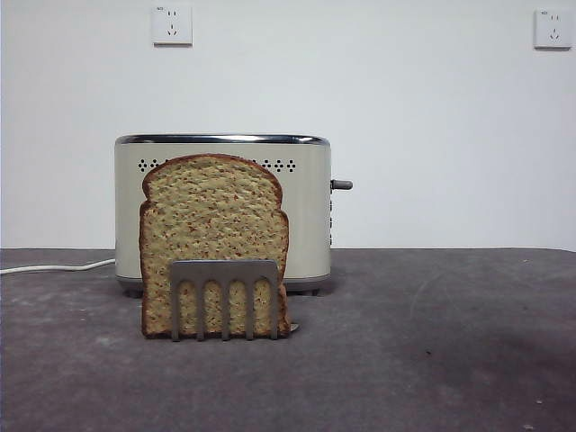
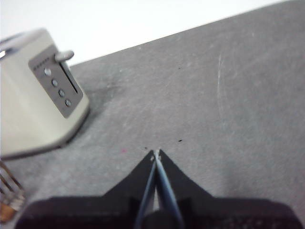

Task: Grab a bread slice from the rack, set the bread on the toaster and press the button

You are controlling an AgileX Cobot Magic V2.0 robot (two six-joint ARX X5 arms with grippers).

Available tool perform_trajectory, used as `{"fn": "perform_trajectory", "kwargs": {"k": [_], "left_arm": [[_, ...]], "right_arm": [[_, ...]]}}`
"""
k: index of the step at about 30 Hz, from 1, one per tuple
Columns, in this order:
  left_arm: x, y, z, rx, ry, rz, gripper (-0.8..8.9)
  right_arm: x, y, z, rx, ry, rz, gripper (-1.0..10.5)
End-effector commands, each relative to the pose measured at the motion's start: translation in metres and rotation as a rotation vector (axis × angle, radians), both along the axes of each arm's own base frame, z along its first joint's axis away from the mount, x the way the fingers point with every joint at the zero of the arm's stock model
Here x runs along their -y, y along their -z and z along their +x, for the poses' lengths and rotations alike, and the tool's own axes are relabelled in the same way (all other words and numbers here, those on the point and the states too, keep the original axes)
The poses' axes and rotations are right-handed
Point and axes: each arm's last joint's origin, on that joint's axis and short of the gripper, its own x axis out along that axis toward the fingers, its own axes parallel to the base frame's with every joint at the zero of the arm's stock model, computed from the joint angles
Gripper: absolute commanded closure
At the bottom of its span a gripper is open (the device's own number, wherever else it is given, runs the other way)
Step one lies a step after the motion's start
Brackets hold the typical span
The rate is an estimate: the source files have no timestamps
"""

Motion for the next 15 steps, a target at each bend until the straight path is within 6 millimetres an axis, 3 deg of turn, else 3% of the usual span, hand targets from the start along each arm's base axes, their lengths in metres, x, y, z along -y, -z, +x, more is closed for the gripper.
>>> {"fn": "perform_trajectory", "kwargs": {"k": [1,7,15], "left_arm": [[0.001,0.000,0.000,-0.011,0.035,-0.064,8.22],[0.003,-0.030,-0.008,0.037,0.070,-0.094,8.22],[0.007,-0.088,-0.024,0.088,0.155,-0.083,8.22]], "right_arm": [[-0.001,0.001,0.000,-0.022,-0.004,0.113,9.6],[-0.001,-0.024,-0.003,0.017,-0.034,0.139,9.6],[-0.004,-0.080,-0.003,0.003,-0.127,0.081,9.6]]}}
